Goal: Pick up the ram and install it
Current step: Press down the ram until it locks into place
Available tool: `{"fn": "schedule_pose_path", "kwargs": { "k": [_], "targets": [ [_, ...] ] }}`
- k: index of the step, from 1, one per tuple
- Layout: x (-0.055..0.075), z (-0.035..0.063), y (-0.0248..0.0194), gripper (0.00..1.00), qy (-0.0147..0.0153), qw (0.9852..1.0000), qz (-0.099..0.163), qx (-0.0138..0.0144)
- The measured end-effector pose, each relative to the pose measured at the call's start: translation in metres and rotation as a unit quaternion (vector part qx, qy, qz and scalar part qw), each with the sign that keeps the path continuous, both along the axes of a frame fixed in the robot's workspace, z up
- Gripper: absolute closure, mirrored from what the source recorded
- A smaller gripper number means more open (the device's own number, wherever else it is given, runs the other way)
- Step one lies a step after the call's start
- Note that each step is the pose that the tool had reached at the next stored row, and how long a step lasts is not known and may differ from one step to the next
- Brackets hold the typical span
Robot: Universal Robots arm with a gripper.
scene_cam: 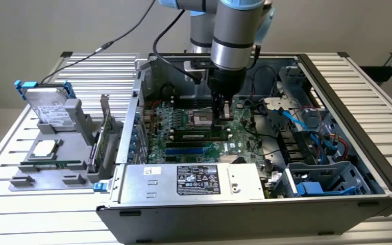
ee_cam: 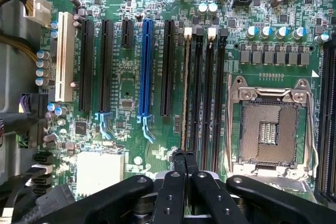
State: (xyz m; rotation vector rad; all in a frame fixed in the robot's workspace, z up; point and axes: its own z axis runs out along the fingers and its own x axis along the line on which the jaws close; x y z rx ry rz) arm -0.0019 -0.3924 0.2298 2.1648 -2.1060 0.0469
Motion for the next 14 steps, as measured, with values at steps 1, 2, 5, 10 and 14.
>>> {"fn": "schedule_pose_path", "kwargs": {
  "k": [1, 2, 5, 10, 14],
  "targets": [
    [0.0, -0.0007, 0.0, 0.9, 0.0, 1.0, 0.0, 0.0],
    [0.0, -0.0014, 0.0, 0.9, 0.0, 1.0, 0.0, -0.0001],
    [0.0, -0.0032, -0.0001, 0.9, 0.0001, 1.0, 0.0, -0.0003],
    [-0.0001, -0.0052, -0.0001, 0.9, 0.0002, 1.0, 0.0, -0.0004],
    [-0.0001, -0.0059, -0.0001, 0.9, 0.0001, 1.0, 0.0, -0.0002]
  ]
}}
